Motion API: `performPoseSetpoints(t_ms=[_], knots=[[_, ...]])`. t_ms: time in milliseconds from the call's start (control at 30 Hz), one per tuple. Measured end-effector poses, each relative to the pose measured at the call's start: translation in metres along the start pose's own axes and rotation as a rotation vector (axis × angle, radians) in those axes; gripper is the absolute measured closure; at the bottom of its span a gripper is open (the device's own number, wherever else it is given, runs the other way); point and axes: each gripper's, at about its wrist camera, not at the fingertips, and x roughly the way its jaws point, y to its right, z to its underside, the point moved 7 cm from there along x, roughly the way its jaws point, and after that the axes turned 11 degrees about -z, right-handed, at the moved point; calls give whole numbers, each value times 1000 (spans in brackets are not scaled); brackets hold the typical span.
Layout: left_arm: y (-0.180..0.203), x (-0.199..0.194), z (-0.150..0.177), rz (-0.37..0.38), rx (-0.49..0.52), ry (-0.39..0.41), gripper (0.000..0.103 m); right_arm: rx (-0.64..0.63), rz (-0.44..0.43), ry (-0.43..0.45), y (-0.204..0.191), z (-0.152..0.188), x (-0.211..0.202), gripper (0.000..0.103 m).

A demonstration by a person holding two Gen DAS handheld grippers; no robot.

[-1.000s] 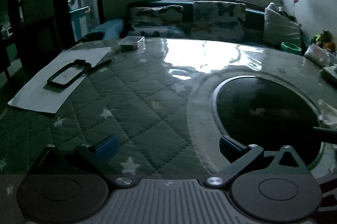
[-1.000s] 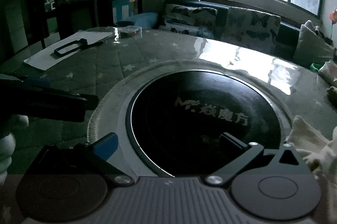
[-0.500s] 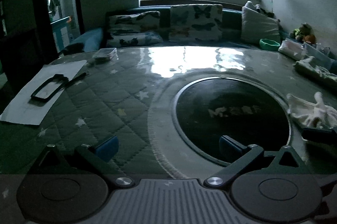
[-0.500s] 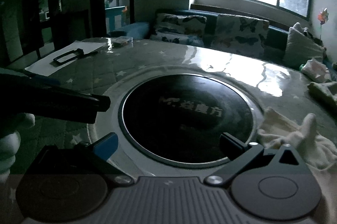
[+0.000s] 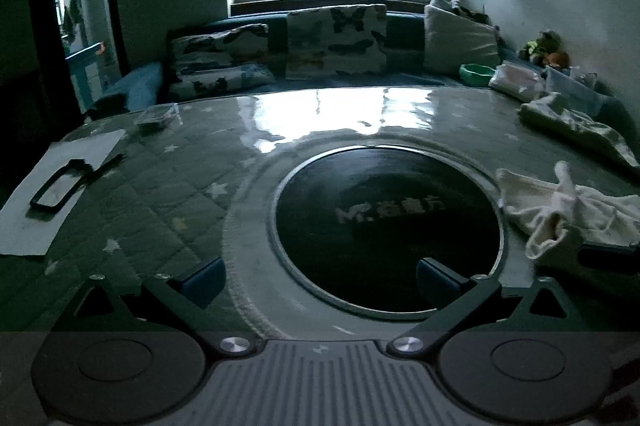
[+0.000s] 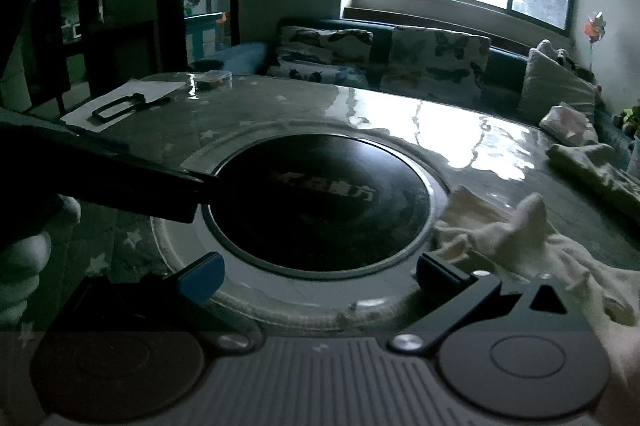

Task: Fold clothes

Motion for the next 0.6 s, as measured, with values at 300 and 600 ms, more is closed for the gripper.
performPoseSetpoints(t_ms=[300, 600], knots=[[26, -7, -6, 40, 43, 11, 0, 41, 26, 13, 12, 4, -21, 0], [51, -18, -14, 79, 82, 35, 0, 57, 65, 38, 26, 11, -48, 0]])
